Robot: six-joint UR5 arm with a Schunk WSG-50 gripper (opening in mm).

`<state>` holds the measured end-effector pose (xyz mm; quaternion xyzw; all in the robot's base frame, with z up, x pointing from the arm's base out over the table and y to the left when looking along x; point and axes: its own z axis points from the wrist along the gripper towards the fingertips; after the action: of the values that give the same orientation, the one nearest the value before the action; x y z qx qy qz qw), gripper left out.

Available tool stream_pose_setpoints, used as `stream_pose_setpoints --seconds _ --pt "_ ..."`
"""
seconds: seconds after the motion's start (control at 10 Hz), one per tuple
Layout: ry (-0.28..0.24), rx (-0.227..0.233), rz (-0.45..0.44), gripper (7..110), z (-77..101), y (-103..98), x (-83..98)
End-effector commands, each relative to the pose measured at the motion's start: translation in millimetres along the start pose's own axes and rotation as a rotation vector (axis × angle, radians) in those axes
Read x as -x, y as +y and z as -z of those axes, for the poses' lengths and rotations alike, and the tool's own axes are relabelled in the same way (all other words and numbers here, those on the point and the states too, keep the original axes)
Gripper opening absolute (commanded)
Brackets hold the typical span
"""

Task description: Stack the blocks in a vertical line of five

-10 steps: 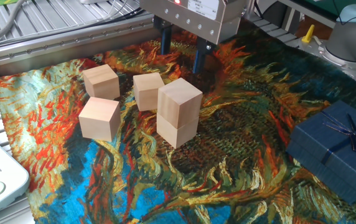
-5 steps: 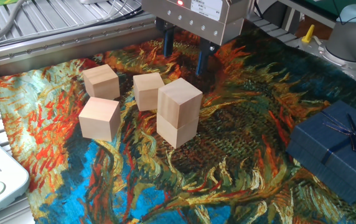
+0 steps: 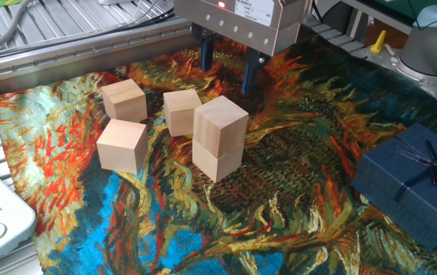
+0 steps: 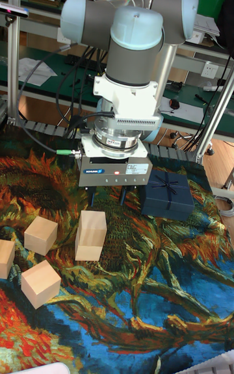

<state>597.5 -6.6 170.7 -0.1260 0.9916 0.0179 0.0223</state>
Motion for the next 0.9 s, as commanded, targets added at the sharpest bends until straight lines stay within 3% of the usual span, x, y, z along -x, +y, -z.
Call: stream_pose_setpoints --seconds 0.0,0.8 --pt "-0.007 0.018 0.006 66 1.2 3.6 1.7" --pt "-0.019 0.01 -0.012 66 1.2 1.6 4.8"
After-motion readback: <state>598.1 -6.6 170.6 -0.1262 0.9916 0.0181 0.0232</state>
